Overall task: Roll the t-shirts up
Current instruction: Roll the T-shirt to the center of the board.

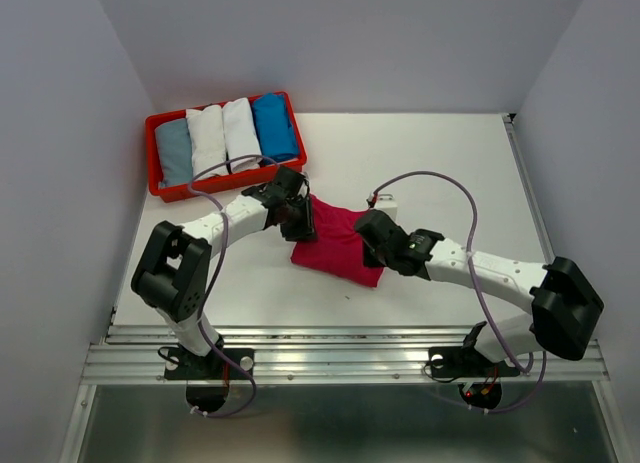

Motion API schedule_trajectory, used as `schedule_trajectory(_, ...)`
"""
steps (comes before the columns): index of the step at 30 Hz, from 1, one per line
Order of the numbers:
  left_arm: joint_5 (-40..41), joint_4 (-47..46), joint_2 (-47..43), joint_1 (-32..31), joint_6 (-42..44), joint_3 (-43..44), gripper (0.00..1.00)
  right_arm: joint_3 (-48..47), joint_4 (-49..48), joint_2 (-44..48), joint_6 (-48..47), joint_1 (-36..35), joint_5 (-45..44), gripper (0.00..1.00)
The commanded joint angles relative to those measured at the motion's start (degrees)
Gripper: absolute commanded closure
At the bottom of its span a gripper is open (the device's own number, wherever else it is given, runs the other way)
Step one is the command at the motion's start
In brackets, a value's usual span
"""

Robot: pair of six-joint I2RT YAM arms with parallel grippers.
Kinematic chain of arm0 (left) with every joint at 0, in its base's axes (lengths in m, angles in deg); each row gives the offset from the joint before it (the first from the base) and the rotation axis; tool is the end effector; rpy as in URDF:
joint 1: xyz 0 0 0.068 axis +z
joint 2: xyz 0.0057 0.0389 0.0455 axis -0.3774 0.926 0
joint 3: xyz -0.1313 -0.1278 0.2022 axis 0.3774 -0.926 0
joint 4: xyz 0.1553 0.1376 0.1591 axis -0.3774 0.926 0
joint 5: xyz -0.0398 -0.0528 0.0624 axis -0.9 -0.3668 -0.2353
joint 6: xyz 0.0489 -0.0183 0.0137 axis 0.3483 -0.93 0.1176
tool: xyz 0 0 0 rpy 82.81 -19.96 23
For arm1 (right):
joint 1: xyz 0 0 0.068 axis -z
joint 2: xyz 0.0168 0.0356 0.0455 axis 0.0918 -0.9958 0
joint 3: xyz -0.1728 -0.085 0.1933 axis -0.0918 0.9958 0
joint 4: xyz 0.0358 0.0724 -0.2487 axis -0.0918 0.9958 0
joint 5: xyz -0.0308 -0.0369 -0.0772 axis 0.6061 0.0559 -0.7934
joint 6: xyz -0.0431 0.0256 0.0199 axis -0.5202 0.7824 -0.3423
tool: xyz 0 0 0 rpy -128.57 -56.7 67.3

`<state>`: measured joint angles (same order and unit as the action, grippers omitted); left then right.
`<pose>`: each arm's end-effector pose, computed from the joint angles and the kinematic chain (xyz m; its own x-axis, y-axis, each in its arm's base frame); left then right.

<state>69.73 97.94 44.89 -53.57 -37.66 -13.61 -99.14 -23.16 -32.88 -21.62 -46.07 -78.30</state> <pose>0.2910 -0.1872 0.2062 -0.9062 -0.0385 -0.4211 0.1819 0.8635 -0.4704 0.1874 0.2123 0.2266 -0.7491 -0.0269 -0.6619 -0.1482 0.9806 0.1280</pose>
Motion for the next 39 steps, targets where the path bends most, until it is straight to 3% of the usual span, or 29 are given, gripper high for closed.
schedule_trajectory(1,2.3,1.8,0.5,0.2,2.7,3.8,0.60,-0.4,1.2,1.8,2.4,0.9,-1.1,0.83)
schedule_trajectory(10,0.4,-0.9,1.2,0.2,1.8,0.8,0.59,2.0,-1.3,-1.9,1.1,2.9,-1.7,0.83)
schedule_trajectory(18,0.8,-1.0,6.1,0.8,0.9,2.0,0.59,2.3,-3.7,-9.1,-1.9,3.6,4.5,0.88)
schedule_trajectory(25,2.1,0.9,11.2,2.6,3.0,7.7,0.60,5.1,-3.9,-6.1,1.9,-0.2,7.0,0.88)
schedule_trajectory(30,3.2,2.9,13.8,4.5,4.8,12.1,0.60,2.4,-3.3,-7.2,5.7,-7.1,7.7,0.87)
schedule_trajectory(35,4.4,4.9,10.2,5.1,6.2,13.7,0.60,0.8,0.8,-3.5,10.1,-7.7,1.2,0.85)
schedule_trajectory(39,5.6,8.2,5.1,5.1,7.8,15.8,0.57,-1.8,2.7,-1.0,6.9,-7.7,-1.1,0.79)
